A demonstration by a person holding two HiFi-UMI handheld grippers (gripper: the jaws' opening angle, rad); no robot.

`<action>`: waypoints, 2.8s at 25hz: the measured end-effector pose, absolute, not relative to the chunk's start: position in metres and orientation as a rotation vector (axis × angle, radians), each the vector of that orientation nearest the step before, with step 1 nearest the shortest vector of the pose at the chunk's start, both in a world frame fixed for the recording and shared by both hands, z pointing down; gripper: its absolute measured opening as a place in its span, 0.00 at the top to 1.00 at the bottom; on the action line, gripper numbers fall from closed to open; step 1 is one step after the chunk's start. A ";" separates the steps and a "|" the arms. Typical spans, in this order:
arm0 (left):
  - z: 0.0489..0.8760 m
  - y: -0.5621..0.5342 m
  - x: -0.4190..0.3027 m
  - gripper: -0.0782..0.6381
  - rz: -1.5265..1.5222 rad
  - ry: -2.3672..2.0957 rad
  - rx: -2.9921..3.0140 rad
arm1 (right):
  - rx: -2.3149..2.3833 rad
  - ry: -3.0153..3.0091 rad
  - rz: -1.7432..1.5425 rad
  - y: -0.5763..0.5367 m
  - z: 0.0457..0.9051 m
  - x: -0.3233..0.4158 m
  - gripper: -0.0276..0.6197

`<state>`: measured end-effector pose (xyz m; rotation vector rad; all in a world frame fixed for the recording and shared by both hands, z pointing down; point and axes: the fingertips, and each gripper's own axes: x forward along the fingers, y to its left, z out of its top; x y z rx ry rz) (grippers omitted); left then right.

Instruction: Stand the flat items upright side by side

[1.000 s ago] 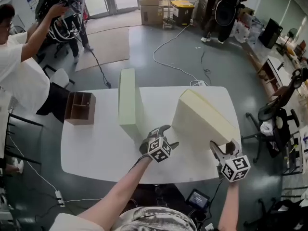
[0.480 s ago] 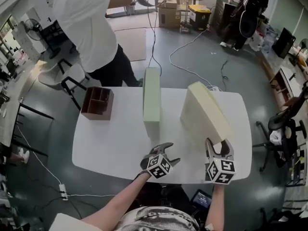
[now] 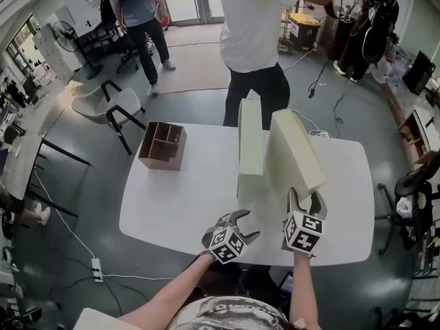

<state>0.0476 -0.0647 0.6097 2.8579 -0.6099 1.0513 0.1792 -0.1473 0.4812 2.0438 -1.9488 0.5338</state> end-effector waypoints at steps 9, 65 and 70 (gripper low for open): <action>0.613 -0.067 -0.001 0.45 1.049 -0.690 2.813 | 2.058 -1.926 0.550 -0.167 0.482 0.140 0.50; 0.574 -0.020 -0.002 0.51 0.854 -0.801 2.803 | 1.621 -2.275 0.687 -0.039 0.498 0.099 0.60; 0.562 0.018 0.006 0.53 0.813 -0.851 2.761 | 1.554 -2.329 0.690 0.006 0.501 0.104 0.63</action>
